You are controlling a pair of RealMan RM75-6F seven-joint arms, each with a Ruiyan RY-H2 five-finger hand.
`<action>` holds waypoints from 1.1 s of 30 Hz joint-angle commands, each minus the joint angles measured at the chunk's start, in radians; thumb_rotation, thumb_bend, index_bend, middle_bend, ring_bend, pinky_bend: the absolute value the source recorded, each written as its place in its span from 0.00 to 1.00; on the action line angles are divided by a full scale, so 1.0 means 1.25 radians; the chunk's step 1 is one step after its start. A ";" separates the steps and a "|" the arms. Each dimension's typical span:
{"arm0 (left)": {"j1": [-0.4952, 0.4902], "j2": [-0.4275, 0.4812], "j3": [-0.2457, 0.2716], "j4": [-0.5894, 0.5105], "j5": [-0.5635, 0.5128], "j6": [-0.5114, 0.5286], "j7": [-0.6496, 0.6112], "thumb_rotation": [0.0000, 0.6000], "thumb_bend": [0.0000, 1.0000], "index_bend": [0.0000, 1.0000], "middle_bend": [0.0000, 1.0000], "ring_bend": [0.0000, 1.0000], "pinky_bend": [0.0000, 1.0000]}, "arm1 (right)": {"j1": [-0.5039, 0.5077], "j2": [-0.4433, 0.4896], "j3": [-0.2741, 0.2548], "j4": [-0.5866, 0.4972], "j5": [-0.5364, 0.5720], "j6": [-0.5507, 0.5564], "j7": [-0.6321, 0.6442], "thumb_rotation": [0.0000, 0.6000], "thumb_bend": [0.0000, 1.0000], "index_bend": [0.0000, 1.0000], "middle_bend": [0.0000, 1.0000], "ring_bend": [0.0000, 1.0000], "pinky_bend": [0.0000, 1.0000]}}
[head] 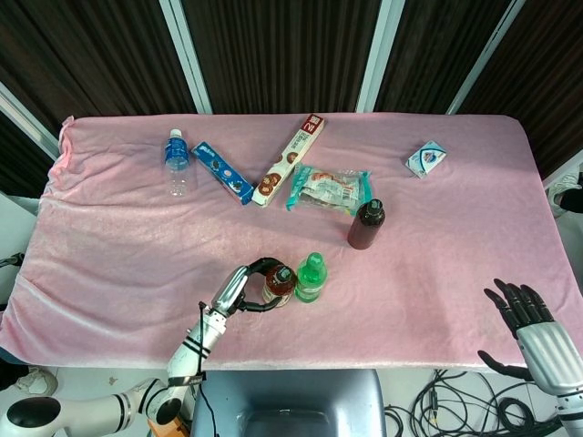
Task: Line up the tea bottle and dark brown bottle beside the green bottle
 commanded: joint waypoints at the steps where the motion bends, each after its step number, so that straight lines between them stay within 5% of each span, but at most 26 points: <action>1: 0.001 0.001 0.005 0.003 0.001 -0.003 -0.002 1.00 0.54 0.67 0.65 0.42 0.34 | -0.001 0.000 0.000 0.001 0.000 0.001 0.001 1.00 0.33 0.00 0.00 0.00 0.03; 14: 0.004 0.005 0.017 0.014 0.027 0.011 -0.031 1.00 0.41 0.24 0.42 0.21 0.19 | -0.002 -0.001 0.000 0.001 -0.002 0.002 -0.001 1.00 0.33 0.00 0.00 0.00 0.03; 26: 0.021 0.020 0.028 0.010 0.053 0.056 -0.045 1.00 0.35 0.08 0.23 0.08 0.12 | -0.003 -0.002 -0.001 0.001 -0.005 0.004 -0.003 1.00 0.33 0.00 0.00 0.00 0.03; 33: 0.068 0.094 0.057 -0.024 0.087 0.133 -0.028 1.00 0.33 0.01 0.11 0.02 0.08 | -0.006 -0.002 0.002 0.002 -0.003 0.010 -0.002 1.00 0.33 0.00 0.00 0.00 0.03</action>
